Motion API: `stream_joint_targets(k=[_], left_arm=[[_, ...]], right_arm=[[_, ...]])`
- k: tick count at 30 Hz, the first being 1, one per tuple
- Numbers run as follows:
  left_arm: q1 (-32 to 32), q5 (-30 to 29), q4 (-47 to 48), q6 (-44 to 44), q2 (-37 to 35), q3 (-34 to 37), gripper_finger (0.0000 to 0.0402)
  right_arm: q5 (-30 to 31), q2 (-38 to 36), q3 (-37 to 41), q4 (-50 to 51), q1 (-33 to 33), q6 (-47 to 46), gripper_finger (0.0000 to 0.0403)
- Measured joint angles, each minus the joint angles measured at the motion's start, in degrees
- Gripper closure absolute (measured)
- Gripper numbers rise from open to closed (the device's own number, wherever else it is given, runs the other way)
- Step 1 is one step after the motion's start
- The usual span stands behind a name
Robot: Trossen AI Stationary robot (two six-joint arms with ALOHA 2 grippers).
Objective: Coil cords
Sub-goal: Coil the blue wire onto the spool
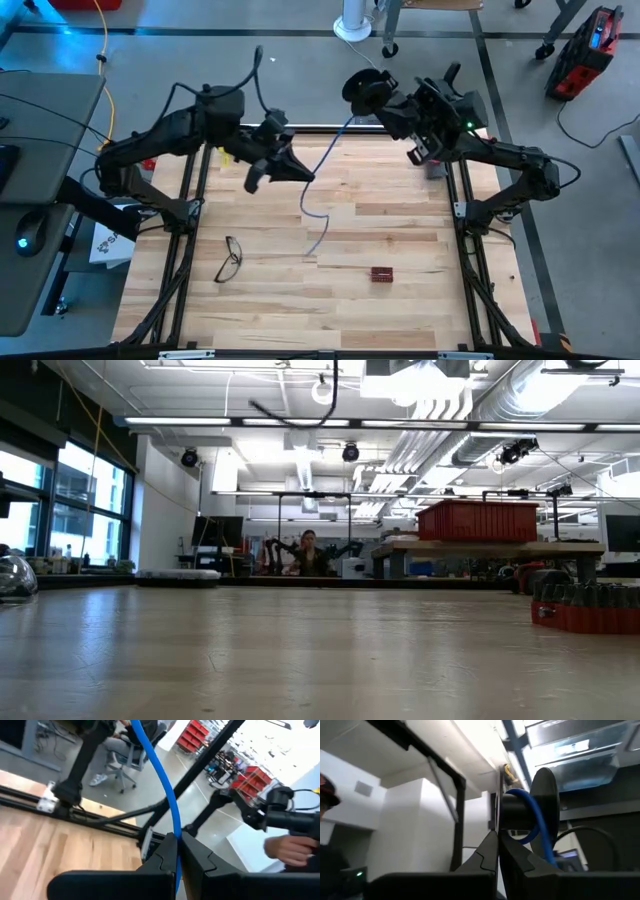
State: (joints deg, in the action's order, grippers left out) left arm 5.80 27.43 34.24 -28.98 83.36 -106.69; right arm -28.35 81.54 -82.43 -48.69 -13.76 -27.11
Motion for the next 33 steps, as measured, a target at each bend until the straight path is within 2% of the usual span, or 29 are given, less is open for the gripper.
stream_joint_targets(k=[6, 15, 24, 33], left_arm=[[0.0, 0.6, 4.0, -1.4, -1.2, 0.0, 0.0401], [0.1, 1.0, 4.8, -3.6, -3.2, 0.0, 0.0401], [0.5, 1.2, 5.6, -7.0, -5.5, 0.0, 0.0401], [0.5, 3.9, 5.9, -12.1, -7.8, 0.0, 0.0401]], right_arm=[[2.9, 0.0, 0.0, 0.0, -1.5, 0.1, 0.0403], [1.1, 0.0, 0.0, 4.2, -2.8, 0.1, 0.0403], [-5.2, -1.1, 0.0, 16.6, -3.2, 1.8, 0.0403], [-5.2, -6.5, 0.0, 30.4, -5.4, 6.7, 0.0403]])
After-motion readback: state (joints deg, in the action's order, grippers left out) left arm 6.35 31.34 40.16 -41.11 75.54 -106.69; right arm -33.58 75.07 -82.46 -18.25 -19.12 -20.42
